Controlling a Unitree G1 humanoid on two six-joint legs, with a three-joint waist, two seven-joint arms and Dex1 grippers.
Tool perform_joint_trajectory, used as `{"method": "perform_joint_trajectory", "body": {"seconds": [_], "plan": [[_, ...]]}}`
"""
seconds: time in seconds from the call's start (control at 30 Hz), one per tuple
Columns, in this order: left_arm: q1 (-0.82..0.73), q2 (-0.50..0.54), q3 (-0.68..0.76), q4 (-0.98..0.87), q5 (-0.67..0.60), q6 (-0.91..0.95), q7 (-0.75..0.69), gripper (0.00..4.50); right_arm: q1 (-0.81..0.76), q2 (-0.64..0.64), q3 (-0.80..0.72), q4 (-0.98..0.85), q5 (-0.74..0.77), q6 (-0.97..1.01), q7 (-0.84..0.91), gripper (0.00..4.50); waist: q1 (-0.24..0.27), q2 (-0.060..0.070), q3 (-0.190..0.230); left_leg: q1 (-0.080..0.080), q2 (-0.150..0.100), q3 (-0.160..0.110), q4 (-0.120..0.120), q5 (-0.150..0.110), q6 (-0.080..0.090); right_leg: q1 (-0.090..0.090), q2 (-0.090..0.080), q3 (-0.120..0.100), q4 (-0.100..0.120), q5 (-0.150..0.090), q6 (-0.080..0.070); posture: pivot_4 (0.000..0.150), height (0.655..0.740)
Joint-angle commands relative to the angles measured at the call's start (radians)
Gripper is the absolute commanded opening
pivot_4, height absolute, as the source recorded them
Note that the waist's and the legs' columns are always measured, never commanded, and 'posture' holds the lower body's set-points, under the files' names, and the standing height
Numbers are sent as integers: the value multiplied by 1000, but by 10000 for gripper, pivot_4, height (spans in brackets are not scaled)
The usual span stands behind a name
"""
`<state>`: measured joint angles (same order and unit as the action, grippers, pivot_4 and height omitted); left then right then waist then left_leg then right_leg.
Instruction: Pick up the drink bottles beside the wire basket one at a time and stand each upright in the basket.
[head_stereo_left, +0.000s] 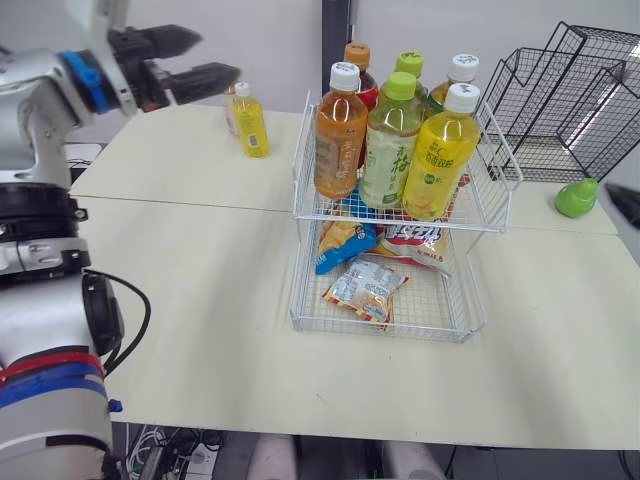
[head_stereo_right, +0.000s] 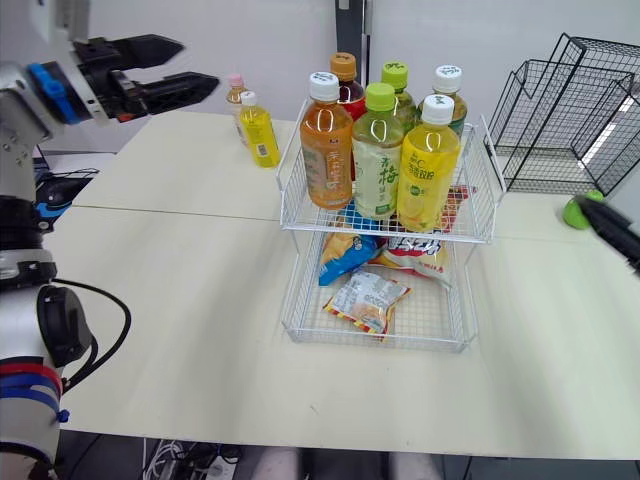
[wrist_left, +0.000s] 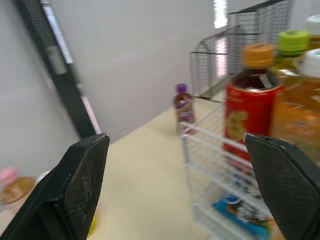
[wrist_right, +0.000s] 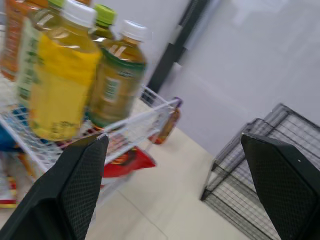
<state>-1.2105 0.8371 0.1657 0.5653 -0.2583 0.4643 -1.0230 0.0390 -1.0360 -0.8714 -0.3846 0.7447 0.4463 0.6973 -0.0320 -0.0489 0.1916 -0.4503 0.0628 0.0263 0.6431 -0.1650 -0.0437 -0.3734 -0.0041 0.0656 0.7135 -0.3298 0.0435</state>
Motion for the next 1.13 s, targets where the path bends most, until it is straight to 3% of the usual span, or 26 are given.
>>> {"method": "perform_joint_trajectory", "body": {"seconds": [0.03,0.23,0.47,0.73,1.13], "plan": [[70,34,51,75,44,-148,107,44714,-55,40,55,135,-127,-127,-19,45000,-1,0,0,0,0,0,0,0,0,0,0,0,0,0,0,1500,7207],[378,24,116,12,70,-277,269,44714,-165,99,213,389,-340,-295,-94,45000,-4,1,0,0,0,2,-1,0,0,-2,-1,2,1,2,-3,1500,7207],[711,-148,192,-145,88,-398,551,44714,-252,216,361,636,-510,-497,-191,45000,3,1,0,1,1,2,-1,0,0,-1,-3,2,1,2,-3,1500,7207],[760,-242,171,-179,85,-425,642,44714,-253,301,412,737,-587,-575,-290,45000,4,2,-1,1,-1,2,-1,0,0,0,-5,1,1,2,-2,1500,7207],[753,-244,152,-142,78,-439,629,44714,-265,297,448,803,-606,-631,-294,45000,0,3,-1,1,-1,3,-2,0,0,0,-3,1,1,2,-2,1500,7207]]}}
